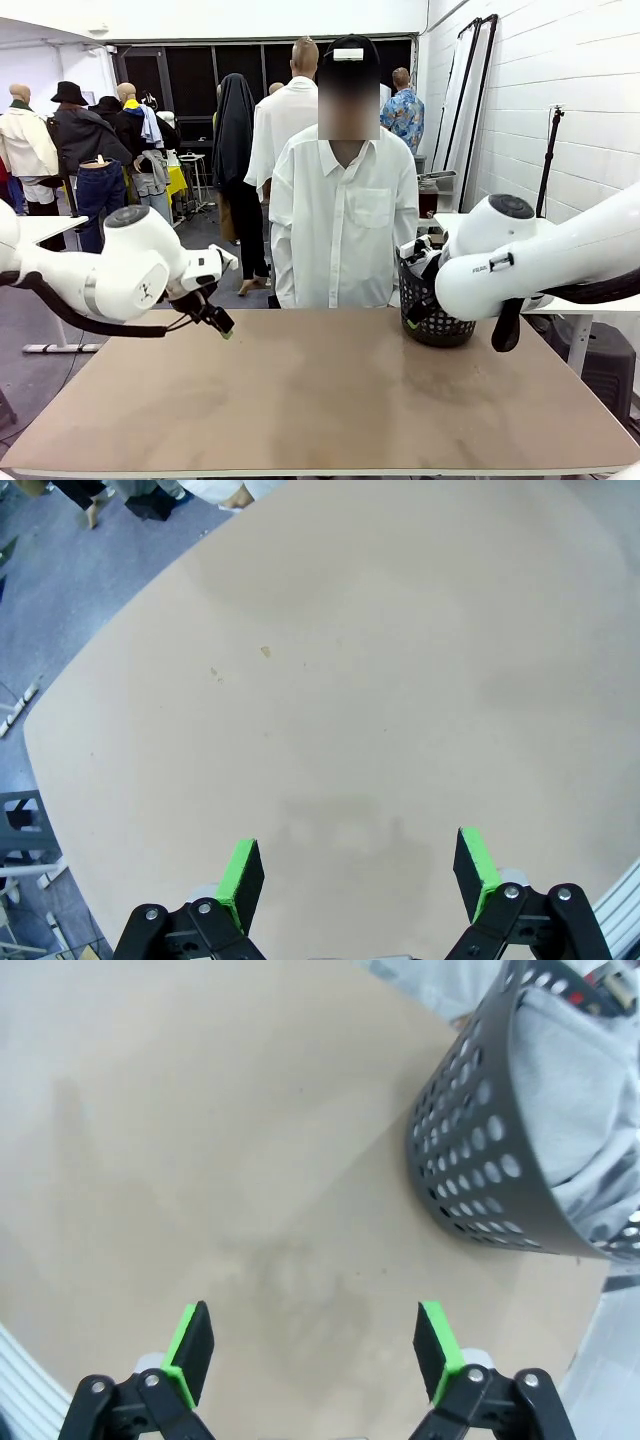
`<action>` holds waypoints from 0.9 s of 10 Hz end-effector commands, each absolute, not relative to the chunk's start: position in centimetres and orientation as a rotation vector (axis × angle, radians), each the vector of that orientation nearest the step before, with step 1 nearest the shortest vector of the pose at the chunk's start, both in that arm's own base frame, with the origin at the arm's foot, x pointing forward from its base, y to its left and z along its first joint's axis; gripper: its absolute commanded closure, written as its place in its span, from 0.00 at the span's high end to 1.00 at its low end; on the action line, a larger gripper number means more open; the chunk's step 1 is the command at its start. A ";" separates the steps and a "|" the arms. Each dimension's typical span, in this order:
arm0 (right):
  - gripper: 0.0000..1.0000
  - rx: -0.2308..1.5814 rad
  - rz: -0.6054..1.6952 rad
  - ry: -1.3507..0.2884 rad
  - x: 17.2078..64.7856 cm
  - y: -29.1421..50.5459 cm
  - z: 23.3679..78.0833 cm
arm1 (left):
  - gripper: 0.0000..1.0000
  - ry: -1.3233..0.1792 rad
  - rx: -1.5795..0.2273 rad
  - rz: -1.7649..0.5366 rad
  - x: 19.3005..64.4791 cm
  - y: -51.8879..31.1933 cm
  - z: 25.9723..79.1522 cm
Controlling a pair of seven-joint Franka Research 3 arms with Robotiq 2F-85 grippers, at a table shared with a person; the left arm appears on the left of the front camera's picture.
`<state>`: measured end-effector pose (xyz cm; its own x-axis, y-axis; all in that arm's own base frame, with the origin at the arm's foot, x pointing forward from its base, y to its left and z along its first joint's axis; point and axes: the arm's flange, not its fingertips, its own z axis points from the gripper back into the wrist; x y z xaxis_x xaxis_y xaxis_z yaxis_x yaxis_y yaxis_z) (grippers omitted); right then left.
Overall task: Fold the training pants.
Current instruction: Grab both ends of the Training pants handed by a person.
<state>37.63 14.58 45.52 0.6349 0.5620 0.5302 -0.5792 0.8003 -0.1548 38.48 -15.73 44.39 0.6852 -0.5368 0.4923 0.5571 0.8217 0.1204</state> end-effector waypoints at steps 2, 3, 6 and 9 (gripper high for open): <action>1.00 0.057 0.713 -0.585 36.7 13.6 49.5 | 1.00 -0.558 -0.114 -0.627 37.0 -15.5 48.8; 1.00 0.054 0.715 -0.593 36.2 13.3 50.7 | 1.00 -0.574 -0.125 -0.623 36.4 -15.2 49.7; 1.00 0.022 0.702 -0.622 35.2 12.8 53.3 | 1.00 -0.625 -0.103 -0.570 35.8 -13.1 52.2; 1.00 0.032 0.685 -0.662 34.9 12.4 55.1 | 1.00 -0.653 -0.109 -0.544 35.9 -11.0 53.9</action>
